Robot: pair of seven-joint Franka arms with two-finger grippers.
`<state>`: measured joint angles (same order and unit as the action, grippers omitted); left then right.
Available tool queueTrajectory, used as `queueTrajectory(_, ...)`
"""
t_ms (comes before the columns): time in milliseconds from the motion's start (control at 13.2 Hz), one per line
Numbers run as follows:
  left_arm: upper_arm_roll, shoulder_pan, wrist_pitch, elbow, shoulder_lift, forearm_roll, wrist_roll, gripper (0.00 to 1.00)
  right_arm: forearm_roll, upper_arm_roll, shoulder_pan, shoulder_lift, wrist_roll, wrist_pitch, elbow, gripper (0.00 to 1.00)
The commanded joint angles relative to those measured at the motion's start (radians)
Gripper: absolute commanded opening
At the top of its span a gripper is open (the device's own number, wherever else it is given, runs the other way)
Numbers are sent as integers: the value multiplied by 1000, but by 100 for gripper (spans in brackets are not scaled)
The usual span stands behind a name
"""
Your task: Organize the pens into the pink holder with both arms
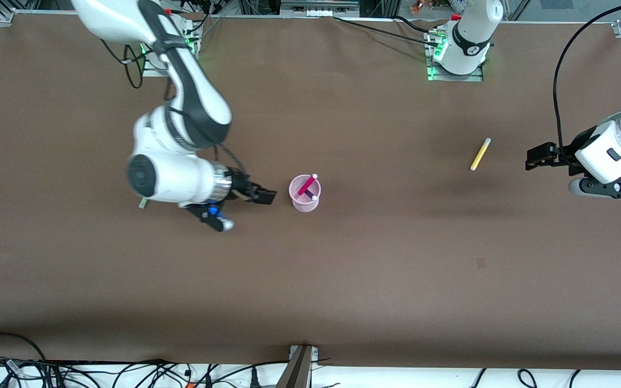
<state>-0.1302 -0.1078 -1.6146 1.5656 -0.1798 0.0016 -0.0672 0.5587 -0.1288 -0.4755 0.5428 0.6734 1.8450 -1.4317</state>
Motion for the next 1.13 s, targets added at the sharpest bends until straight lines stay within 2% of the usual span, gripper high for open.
queueTrajectory(0,1,4,-8,4,5,11,-8,100,-73,-63,5,-98,-87,-81,-18,100)
queueTrajectory(151,1,4,-8,2,5,11,-8,100,-201,-71,5,-179,-187,-128,-39,100)
queueTrajectory(302,1,4,-8,2,5,11,-8,100,-258,-100,5,-266,-218,-167,-82,100)
queueTrajectory(453,1,4,-8,2,3,11,-6,100,-334,-136,5,-358,-338,-219,-124,100)
queueTrajectory(679,1,4,-8,2,3,9,-6,100,-397,-212,5,-476,-549,-250,-190,100)
queueTrajectory(906,1,4,-8,1,3,9,-14,100,-518,-210,5,-598,-615,-257,-259,100)
queueTrajectory(1057,1,4,-8,1,5,11,-20,100,-546,-215,5,-635,-664,-271,-271,100)
